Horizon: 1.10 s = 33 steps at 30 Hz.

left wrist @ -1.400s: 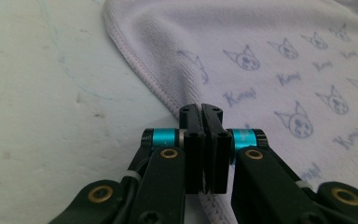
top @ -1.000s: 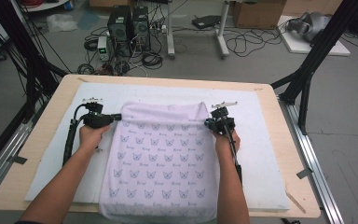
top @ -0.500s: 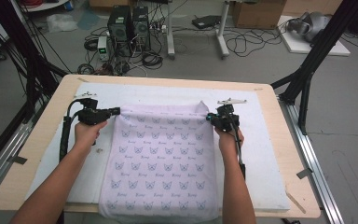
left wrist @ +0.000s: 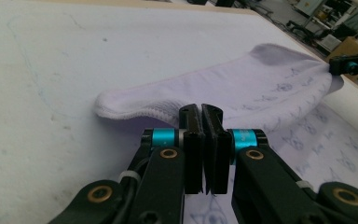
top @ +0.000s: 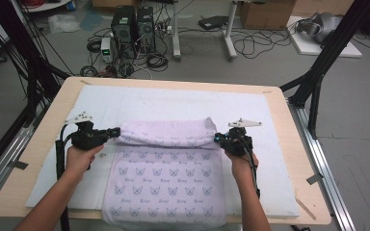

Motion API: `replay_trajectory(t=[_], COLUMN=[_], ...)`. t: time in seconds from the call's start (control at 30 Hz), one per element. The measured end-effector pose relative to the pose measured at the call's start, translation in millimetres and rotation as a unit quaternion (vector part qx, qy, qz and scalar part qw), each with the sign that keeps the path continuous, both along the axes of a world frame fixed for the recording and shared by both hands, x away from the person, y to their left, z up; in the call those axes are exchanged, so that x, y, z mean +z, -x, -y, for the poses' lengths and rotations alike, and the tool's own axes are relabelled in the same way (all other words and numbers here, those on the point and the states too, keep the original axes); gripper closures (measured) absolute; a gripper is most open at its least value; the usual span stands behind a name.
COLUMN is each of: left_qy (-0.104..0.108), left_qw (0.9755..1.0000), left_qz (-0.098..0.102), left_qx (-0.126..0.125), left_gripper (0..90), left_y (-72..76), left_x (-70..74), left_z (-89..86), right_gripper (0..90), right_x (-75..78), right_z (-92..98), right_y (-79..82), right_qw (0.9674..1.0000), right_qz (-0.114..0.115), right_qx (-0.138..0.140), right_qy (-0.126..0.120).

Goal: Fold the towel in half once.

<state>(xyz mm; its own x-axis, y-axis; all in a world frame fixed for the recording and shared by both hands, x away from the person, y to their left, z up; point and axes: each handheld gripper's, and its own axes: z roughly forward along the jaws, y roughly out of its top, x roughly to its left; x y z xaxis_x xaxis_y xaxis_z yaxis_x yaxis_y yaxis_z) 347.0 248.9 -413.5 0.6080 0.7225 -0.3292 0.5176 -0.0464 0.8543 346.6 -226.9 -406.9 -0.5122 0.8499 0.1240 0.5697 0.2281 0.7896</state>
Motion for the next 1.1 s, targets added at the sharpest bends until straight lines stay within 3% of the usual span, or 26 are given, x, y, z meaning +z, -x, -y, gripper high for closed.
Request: replay_trajectory(t=[0.07, 0.4, 0.53, 0.6, 0.7, 0.8, 0.87, 1.1], left_qy=[-0.008, -0.023, -0.035, -0.036, -0.035, -0.022, -0.017, -0.001], left_qw=[0.9999, 0.9994, 0.9987, 0.9985, 0.9987, 0.9988, 0.9987, 0.9992], left_qz=[0.005, -0.01, -0.024, -0.032, -0.035, -0.041, -0.045, -0.021], left_qx=[-0.007, -0.022, -0.028, -0.024, -0.005, 0.014, 0.015, 0.034], left_gripper=[86.7, 86.4, 86.3, 83.1, 62.2, 46.8, 43.7, 43.0], left_y=[6.8, 34.0, 42.9, 41.8, 36.8, 30.7, 24.5, 3.0], left_x=[-1.6, -12.7, -19.5, -21.8, -25.0, -28.2, -29.5, -15.8], left_z=[-0.2, -4.1, -4.0, -4.2, -8.3, -15.5, -19.0, -20.7], right_gripper=[85.1, 85.0, 84.6, 77.8, 57.7, 45.3, 41.0, 36.4], right_x=[-2.7, -13.6, -18.0, -18.9, -19.5, -19.5, -20.3, -20.0], right_z=[0.4, 1.4, 1.6, 2.7, 2.3, 1.7, 2.6, 8.3], right_y=[8.2, 42.6, 51.9, 53.9, 54.1, 52.7, 51.5, 51.5], right_qw=[1.0, 0.9996, 0.9994, 0.9995, 0.9998, 0.9998, 0.9996, 0.9995], right_qz=[-0.005, -0.01, -0.018, -0.022, -0.018, -0.004, -0.001, -0.003], right_qx=[0.003, 0.024, 0.029, 0.024, 0.006, -0.009, -0.014, -0.026], right_qy=[0.001, -0.005, 0.011, 0.004, 0.004, 0.015, 0.024, 0.019])
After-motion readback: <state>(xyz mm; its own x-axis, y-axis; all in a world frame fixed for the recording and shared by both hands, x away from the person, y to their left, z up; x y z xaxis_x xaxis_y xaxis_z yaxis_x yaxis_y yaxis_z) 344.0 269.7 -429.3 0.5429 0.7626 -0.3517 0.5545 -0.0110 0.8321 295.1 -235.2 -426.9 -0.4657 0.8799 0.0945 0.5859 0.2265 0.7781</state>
